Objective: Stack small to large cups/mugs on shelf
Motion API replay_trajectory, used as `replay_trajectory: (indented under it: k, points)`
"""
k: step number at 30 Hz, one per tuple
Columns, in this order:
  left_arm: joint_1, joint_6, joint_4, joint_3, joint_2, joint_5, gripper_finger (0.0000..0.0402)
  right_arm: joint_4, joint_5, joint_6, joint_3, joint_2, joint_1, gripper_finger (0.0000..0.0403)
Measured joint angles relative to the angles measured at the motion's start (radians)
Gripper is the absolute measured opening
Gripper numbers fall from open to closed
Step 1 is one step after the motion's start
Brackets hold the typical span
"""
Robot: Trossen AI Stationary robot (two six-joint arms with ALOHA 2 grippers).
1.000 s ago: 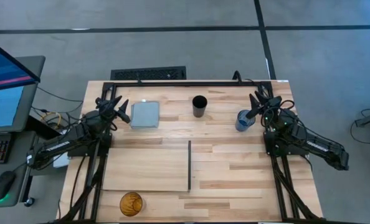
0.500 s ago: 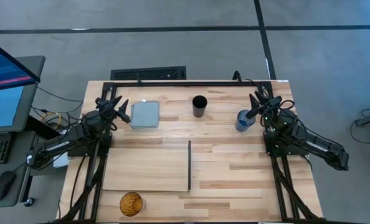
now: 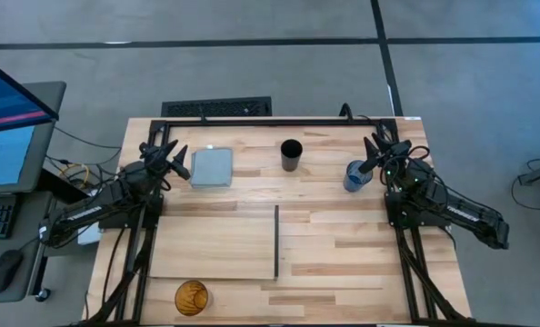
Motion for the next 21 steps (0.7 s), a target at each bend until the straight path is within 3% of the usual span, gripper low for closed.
replay_trajectory:
  k: [21]
  points:
    - [0.0, -0.042, 0.015, 0.0, 0.0, 0.02, 0.0181, -0.003, 0.0, 0.007, 0.0, 0.0, 0.0, 0.0182]
